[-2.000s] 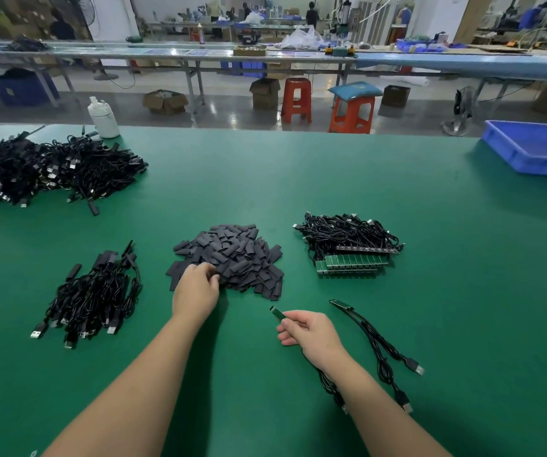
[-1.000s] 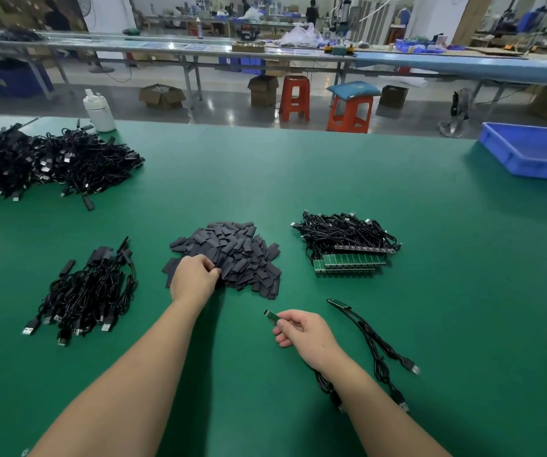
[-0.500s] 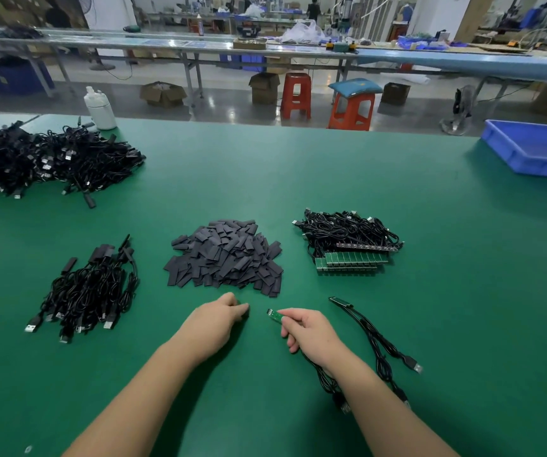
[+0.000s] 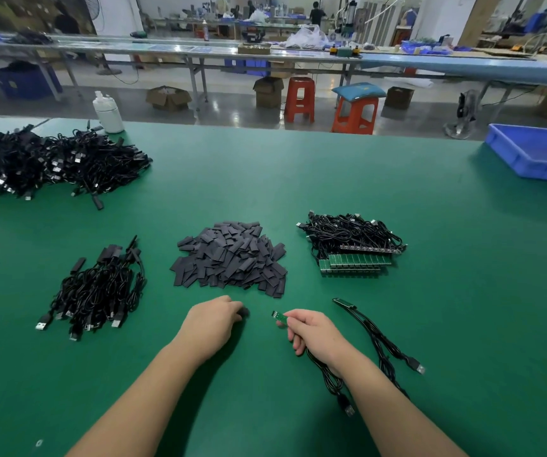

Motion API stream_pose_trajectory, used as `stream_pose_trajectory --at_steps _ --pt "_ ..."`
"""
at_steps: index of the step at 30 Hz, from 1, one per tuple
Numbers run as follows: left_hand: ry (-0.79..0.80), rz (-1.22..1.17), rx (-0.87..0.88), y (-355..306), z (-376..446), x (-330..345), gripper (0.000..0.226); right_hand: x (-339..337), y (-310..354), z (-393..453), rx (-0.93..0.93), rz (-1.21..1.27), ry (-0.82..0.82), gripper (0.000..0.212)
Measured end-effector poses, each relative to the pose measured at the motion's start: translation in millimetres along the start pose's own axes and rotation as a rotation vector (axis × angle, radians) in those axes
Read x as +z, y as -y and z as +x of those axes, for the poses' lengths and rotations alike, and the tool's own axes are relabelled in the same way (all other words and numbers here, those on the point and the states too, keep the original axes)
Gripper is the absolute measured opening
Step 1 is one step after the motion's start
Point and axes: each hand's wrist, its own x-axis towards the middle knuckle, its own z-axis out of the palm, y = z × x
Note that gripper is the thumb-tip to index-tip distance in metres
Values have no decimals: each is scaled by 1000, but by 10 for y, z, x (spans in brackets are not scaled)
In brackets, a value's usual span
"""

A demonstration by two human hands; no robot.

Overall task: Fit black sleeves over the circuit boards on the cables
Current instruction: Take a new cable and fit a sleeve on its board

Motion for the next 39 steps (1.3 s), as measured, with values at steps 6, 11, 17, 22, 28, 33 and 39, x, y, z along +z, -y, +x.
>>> stream_pose_trajectory --at_steps 6,11,17,22,28,33,39 --pt "-91 -352 120 -187 -125 40 24 -3 35 -20 14 4 33 24" --pt "-134 -484 103 -266 -151 67 22 0 34 -22 12 -9 40 24" --pt "-151 -503 76 -295 -158 56 22 -4 22 -29 -16 -15 41 26" --pt "-141 -568 26 -314 -178 80 22 -10 13 -36 -21 -11 41 26" --pt "-143 -628 -22 -327 -224 115 22 -23 42 -53 -23 -16 53 27" --pt "-181 -583 26 -354 -209 80 23 -23 41 -55 -27 -13 59 26" --pt "-195 -325 192 -338 -173 -44 24 -14 13 -38 -22 -45 67 24"
